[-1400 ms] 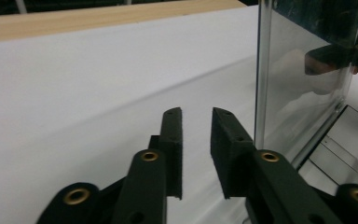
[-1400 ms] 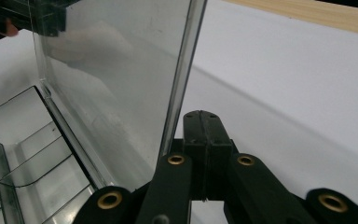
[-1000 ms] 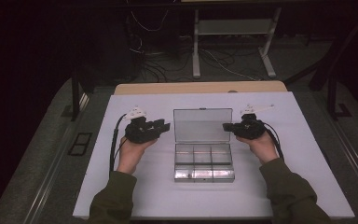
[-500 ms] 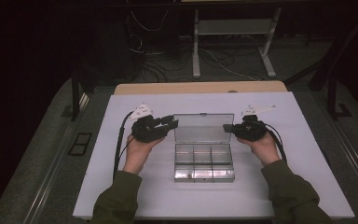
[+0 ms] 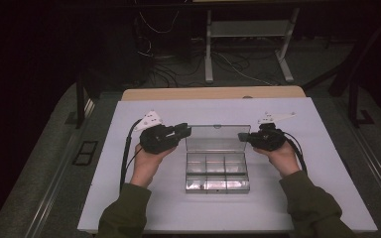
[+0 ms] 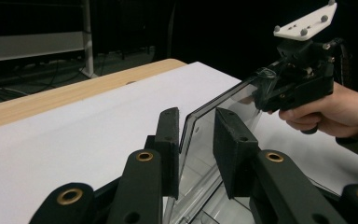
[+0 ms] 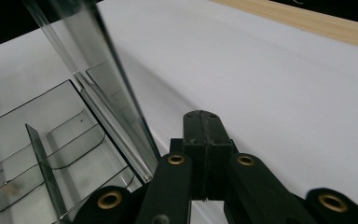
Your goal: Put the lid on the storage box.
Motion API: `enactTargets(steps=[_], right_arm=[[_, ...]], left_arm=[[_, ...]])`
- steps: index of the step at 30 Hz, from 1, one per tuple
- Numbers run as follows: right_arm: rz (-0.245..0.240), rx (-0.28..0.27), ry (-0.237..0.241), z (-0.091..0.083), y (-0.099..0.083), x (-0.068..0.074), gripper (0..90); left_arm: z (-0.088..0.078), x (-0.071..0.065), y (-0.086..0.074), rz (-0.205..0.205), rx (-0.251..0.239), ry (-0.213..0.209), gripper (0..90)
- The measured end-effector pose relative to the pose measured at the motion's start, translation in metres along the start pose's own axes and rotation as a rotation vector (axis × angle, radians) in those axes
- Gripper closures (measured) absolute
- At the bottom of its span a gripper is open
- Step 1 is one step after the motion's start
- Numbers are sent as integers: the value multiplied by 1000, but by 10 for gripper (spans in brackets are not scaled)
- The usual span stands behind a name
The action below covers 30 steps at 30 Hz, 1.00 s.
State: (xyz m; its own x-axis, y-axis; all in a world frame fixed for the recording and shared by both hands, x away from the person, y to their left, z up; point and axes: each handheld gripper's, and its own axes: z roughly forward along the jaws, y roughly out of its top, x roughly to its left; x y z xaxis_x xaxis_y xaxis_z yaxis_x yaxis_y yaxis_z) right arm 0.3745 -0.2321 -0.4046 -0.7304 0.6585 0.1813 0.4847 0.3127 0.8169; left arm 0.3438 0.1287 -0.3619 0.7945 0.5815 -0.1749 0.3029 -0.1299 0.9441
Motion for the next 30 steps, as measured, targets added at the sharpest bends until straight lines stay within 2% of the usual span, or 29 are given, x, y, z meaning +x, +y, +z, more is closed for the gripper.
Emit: enactTargets(steps=[6,14,22,30], right_arm=[[10,-8,19,-13,-1,-3,893],[-8,-18,45,-38,-8,-1,893],[-24,-37,89,-61,-16,13,893],[-52,-68,156,-71,-16,32,893]], left_arm=[[-2,-4,-1,5,4,-1,709],[-5,-8,-3,12,5,-8,706],[-11,-16,-7,35,21,-14,695],[-16,-25,-12,57,42,-22,673]])
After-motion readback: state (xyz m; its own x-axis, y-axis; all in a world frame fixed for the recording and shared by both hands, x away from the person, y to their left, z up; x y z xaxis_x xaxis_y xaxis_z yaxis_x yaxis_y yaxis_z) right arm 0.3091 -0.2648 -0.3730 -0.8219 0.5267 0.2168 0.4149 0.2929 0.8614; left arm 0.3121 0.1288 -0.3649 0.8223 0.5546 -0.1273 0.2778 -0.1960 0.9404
